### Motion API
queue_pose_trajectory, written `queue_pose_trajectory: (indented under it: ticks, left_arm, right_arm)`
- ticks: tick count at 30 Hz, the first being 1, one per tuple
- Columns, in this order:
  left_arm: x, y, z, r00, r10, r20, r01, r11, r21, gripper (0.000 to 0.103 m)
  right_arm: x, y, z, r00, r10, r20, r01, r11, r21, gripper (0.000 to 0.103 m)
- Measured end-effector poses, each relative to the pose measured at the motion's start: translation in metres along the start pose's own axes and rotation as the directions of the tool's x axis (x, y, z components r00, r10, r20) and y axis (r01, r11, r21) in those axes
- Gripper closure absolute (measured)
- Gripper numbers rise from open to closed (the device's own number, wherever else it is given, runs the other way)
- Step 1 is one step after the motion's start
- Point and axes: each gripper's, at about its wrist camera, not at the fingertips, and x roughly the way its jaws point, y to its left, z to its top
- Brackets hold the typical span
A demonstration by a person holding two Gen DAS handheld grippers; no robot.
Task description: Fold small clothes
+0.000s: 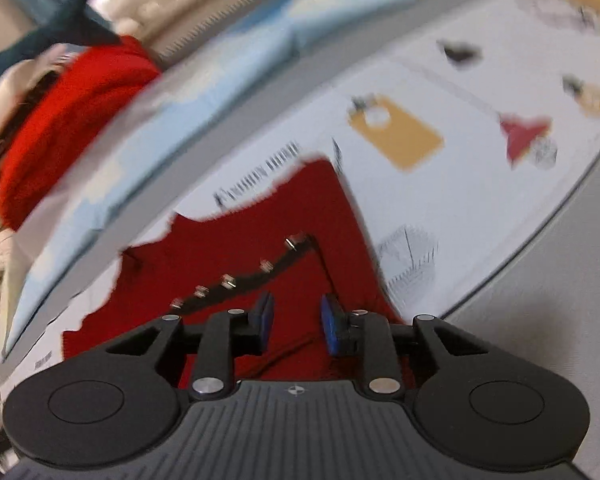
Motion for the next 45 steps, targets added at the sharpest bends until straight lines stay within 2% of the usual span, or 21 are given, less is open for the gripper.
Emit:
queue_pose_trajectory:
  ticks: [2,4,7,12,16,19,21,22,25,27,28,30,34,36,38,40,43,45]
  left_arm:
    - [-0.029,0.0,0.0,0.999,0.036,0.036,-0.036,0.999,-0.008,0.069]
    - [-0.06,-0.006,-0.002,0.994,0.069,0.082,-0.071,0.997,0.023,0.069]
    - [-0.108,-0.014,-0.02,0.987,0.067,0.144,-0.078,0.994,0.074,0.069]
    - [-0.17,-0.014,-0.085,0.985,0.03,0.169,-0.046,0.995,0.091,0.065]
    - [-0.199,-0.009,-0.147,0.985,0.023,0.172,-0.039,0.995,0.091,0.065]
    - [-0.211,-0.002,-0.188,0.99,0.016,0.139,-0.029,0.996,0.087,0.067]
    - [-0.213,0.004,-0.21,0.993,0.015,0.116,-0.024,0.997,0.078,0.079]
    - [-0.214,0.007,-0.22,0.994,0.016,0.104,-0.023,0.997,0.075,0.082]
    - [-0.212,0.018,-0.248,0.998,0.027,0.06,-0.03,0.999,0.039,0.084]
    - [-0.204,0.027,-0.262,1.0,0.008,0.005,-0.008,1.0,-0.003,0.084]
    - [-0.198,0.031,-0.267,1.0,-0.008,-0.021,0.008,1.0,-0.025,0.084]
    - [-0.184,0.039,-0.275,0.998,-0.012,-0.054,0.009,0.999,-0.05,0.084]
    - [-0.146,0.055,-0.291,0.996,0.037,-0.079,-0.041,0.998,-0.054,0.084]
    - [-0.126,0.064,-0.293,0.984,0.082,-0.155,-0.095,0.992,-0.078,0.083]
    - [-0.122,0.072,-0.289,0.984,0.075,-0.16,-0.091,0.991,-0.097,0.076]
    - [-0.118,0.075,-0.289,0.982,0.079,-0.17,-0.094,0.992,-0.081,0.059]
    - [-0.103,0.078,-0.298,0.961,0.097,-0.258,-0.113,0.993,-0.046,0.059]
    - [-0.099,0.079,-0.301,0.958,0.099,-0.268,-0.115,0.992,-0.045,0.059]
  right_arm:
    - [-0.031,0.009,0.001,0.998,0.028,0.049,-0.024,0.997,-0.074,0.075]
    - [-0.067,0.018,0.0,0.995,0.05,0.09,-0.036,0.988,-0.151,0.068]
    - [-0.122,0.026,-0.001,0.983,0.087,0.159,-0.049,0.972,-0.23,0.057]
    - [-0.208,0.01,-0.031,0.965,0.141,0.221,-0.06,0.939,-0.339,0.055]
    - [-0.25,-0.021,-0.072,0.963,0.101,0.25,0.001,0.927,-0.376,0.055]
    - [-0.266,-0.056,-0.101,0.968,0.07,0.241,0.016,0.941,-0.338,0.055]
    - [-0.27,-0.08,-0.12,0.97,0.06,0.236,0.014,0.954,-0.3,0.055]
    - [-0.27,-0.091,-0.129,0.97,0.047,0.239,0.026,0.956,-0.292,0.055]
    - [-0.256,-0.12,-0.162,0.972,0.001,0.237,0.064,0.962,-0.265,0.055]
    - [-0.238,-0.138,-0.181,0.984,-0.037,0.176,0.078,0.971,-0.226,0.055]
    - [-0.228,-0.143,-0.184,0.991,-0.07,0.116,0.092,0.977,-0.192,0.055]
    - [-0.218,-0.151,-0.186,0.996,-0.04,0.075,0.051,0.988,-0.148,0.058]
    - [-0.2,-0.154,-0.182,0.993,-0.11,0.042,0.115,0.983,-0.144,0.057]
    - [-0.189,-0.159,-0.18,0.994,-0.112,0.0,0.112,0.988,-0.108,0.057]
    - [-0.179,-0.16,-0.181,0.991,-0.13,-0.034,0.126,0.987,-0.098,0.056]
    - [-0.169,-0.163,-0.182,0.984,-0.167,-0.058,0.16,0.981,-0.111,0.056]
    - [-0.153,-0.161,-0.186,0.972,-0.21,-0.109,0.194,0.971,-0.14,0.054]
    - [-0.142,-0.158,-0.189,0.955,-0.256,-0.149,0.229,0.958,-0.173,0.051]
